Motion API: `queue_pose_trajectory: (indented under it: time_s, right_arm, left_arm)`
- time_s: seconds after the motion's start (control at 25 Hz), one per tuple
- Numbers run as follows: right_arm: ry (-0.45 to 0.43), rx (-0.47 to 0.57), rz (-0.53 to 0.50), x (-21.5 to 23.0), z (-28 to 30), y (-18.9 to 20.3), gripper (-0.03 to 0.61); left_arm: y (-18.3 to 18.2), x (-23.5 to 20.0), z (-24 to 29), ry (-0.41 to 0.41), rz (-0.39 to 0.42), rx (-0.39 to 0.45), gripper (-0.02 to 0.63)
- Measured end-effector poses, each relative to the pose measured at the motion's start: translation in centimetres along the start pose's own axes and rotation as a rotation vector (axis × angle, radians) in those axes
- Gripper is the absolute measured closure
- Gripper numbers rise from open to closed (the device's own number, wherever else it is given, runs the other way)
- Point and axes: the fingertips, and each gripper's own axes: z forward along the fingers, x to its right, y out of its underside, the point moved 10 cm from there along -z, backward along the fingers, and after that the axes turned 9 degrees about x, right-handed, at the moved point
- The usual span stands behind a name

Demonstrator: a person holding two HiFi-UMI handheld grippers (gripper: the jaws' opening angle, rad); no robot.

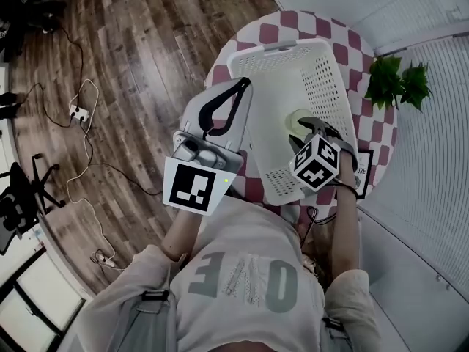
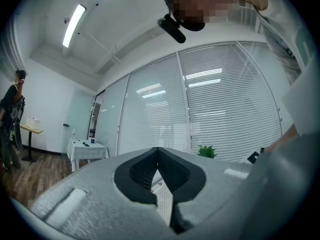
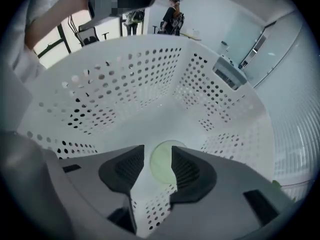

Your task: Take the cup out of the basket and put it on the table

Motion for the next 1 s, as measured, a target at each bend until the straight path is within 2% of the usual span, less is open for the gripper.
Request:
queue_pose_trajectory:
  time_s: [0.12,0.28,0.56,0.68,0.72,0.76,0.8,1.0]
  right_arm:
    - [-0.028,-0.049,0.024,0.4,1.6,0.4,0.403]
    - [-0.071,-0.103,0.056,0.2,3.4,0.8,0.403]
    - [-0.136,-0.165,0.037,-0.7,5.4,1.0,0.403]
    - [-0.135,-0.196,0.009,-1.0,6.1,1.3,0.405]
    - [-0.121,-0.205,-0.015,-0.9,6.1,1.3,0.425]
    - [-0.107,-0.212,-0.045,-0.8,6.1,1.2,0.492]
    - [-0.100,-0.218,-0.073,-0.8,6.2,1.2,0.523]
    - [-0.147,-0.250,-0.115,-1.0,6.5,1.3,0.537]
  left_arm:
    - [0.3,-1.1,-1.1,-0.044,-0.008,0.002,0.611]
    - [0.4,-2.3,-2.2,-0.065,-0.011,0.014,0.611]
    - [1.2,-2.8,-3.8,-0.094,-0.041,0.011,0.611]
    - [1.8,-2.9,-4.3,-0.105,-0.053,0.000,0.611]
    - [1.9,-2.9,-4.5,-0.113,-0.055,-0.005,0.611]
    - [2.1,-3.1,-4.7,-0.123,-0.059,-0.008,0.611]
    - [2.2,-3.2,-5.0,-0.135,-0.064,-0.008,0.611]
    - [2.6,-3.3,-5.4,-0.170,-0.072,0.004,0.611]
